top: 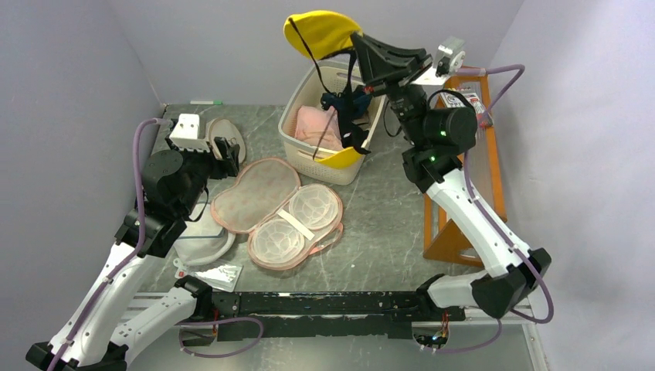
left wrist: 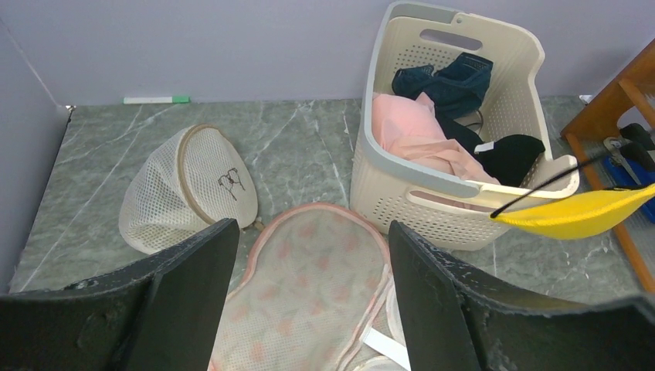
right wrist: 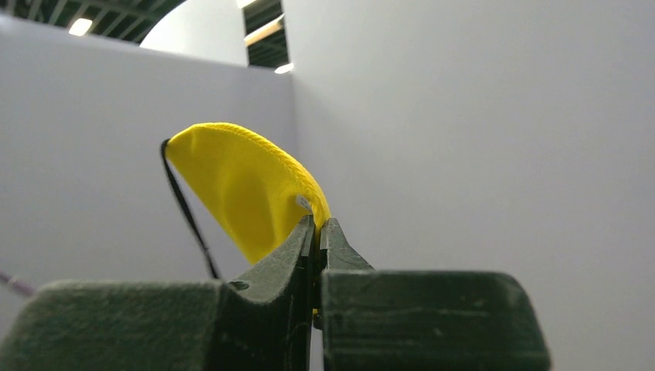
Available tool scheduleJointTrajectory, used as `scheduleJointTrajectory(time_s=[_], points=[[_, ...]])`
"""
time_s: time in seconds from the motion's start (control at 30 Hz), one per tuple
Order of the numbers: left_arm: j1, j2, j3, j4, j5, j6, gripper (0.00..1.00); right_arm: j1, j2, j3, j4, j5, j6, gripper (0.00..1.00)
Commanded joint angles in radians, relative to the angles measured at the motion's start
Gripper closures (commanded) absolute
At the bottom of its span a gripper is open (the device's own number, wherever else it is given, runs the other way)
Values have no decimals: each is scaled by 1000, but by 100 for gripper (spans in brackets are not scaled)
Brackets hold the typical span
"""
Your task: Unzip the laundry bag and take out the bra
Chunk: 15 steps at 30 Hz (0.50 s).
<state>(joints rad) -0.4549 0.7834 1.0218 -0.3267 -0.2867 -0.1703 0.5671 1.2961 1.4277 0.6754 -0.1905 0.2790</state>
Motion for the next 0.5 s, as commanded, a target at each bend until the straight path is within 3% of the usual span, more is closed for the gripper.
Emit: scheduleJointTrajectory(time_s=[0.0, 0.27, 0.47], points=[[9, -10, -2, 17, 12, -11, 18, 4, 83, 110, 120, 132, -62, 100], [15, -9, -1, 16, 21, -12, 17, 4, 315, 403, 108, 161, -143, 100], [18, -4, 1, 13, 23, -12, 17, 4, 435, 508, 90, 171, -192, 100]])
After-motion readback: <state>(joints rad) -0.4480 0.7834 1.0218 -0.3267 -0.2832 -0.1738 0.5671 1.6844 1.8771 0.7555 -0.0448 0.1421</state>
